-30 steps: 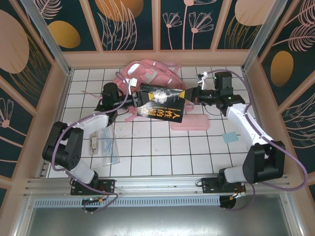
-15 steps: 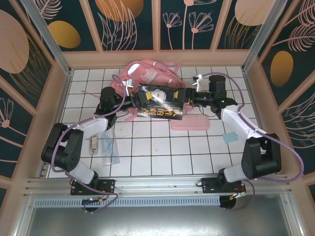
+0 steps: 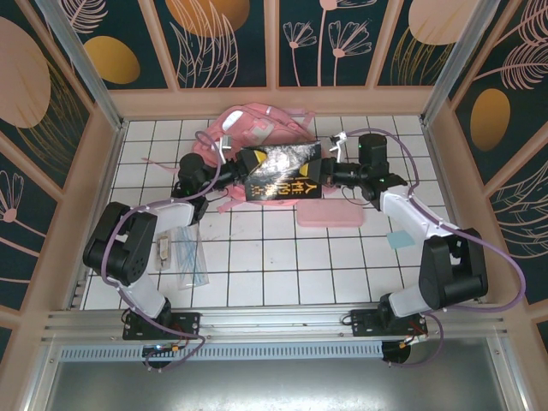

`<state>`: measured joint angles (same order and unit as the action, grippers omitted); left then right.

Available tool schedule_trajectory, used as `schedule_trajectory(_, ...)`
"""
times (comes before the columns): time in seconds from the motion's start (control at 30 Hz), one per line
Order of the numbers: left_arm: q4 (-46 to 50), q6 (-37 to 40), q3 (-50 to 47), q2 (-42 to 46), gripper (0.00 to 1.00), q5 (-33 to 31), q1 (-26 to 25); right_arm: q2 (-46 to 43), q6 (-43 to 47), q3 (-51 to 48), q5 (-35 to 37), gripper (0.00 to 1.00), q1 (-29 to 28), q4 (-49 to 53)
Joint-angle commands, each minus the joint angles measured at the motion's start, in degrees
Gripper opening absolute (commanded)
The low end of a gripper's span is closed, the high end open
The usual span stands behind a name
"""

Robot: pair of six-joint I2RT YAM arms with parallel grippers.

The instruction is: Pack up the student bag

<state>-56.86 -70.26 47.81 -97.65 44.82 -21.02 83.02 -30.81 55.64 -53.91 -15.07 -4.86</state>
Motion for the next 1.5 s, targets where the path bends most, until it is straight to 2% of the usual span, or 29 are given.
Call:
schedule_trajectory(0.0,17.3,14.5,5.2,3.1,0.99,-7.4,-0.7,-3.2,0.4,0.9,3.1,0.0,4.1,2.2)
schedule_trajectory(0.1,34.7,28.6,10.7,4.4,0.98,-20.3,-3.4,-6.2,-0.6,0.3,10.5,0.0,9.0,6.0)
schedule_trajectory(0.2,42.5,35.7,15.2,2.6,0.95,-29.6,-7.3,-9.6,-2.1,0.1,22.7,0.0,12.3,10.6)
schedule_trajectory(0.27,46.0,38.6,18.3,0.2,0.92,-33.1,-9.2,-11.8,-4.3,-1.1,27.0,0.0,15.0,11.3)
schedule_trajectory(0.47,61.8,50.5,32.2,-10.2,0.88,-48.6,-16.0,-17.1,-4.5,-2.6,29.4,0.0,24.4,13.3)
schedule_trajectory(0.63,76.8,55.9,47.5,-22.6,0.86,-55.4,-18.2,-19.9,-4.7,-3.9,27.7,0.0,29.5,14.1)
schedule_trajectory(0.73,80.6,58.2,52.1,-26.9,0.83,-59.4,-18.8,-21.0,-4.9,-5.1,27.1,0.0,30.5,13.8)
schedule_trajectory(0.9,83.4,59.4,54.9,-31.5,0.79,-60.4,-19.0,-21.2,-4.9,-6.3,26.4,0.0,31.3,13.6)
schedule_trajectory(0.97,84.4,59.6,55.3,-33.1,0.69,-60.5,-19.0,-21.1,-5.1,-6.6,26.0,0.0,31.5,13.3)
schedule_trajectory(1.0,84.4,59.6,55.2,-33.4,0.55,-60.5,-18.9,-21.0,-5.1,-6.6,25.8,0.0,31.6,13.2)
schedule_trajectory(1.07,83.9,58.6,54.4,-32.9,0.13,-60.8,-19.0,-20.9,-4.9,-6.5,25.4,0.0,31.7,13.1)
schedule_trajectory(1.1,83.2,58.2,53.8,-31.7,0.0,-60.2,-19.0,-20.9,-4.7,-6.3,25.1,0.0,31.7,13.2)
schedule_trajectory(1.2,79.8,56.0,51.5,-25.7,0.0,-53.6,-18.0,-20.8,-4.9,-6.2,24.5,0.0,31.8,13.1)
schedule_trajectory(1.37,69.8,45.2,45.3,-13.8,0.0,-30.3,-10.1,-19.8,-8.5,-8.1,19.6,0.0,31.5,9.0)
schedule_trajectory(1.47,64.4,40.9,42.4,-9.1,0.0,-23.8,-6.4,-19.1,-10.9,-9.1,18.2,0.0,30.0,6.0)
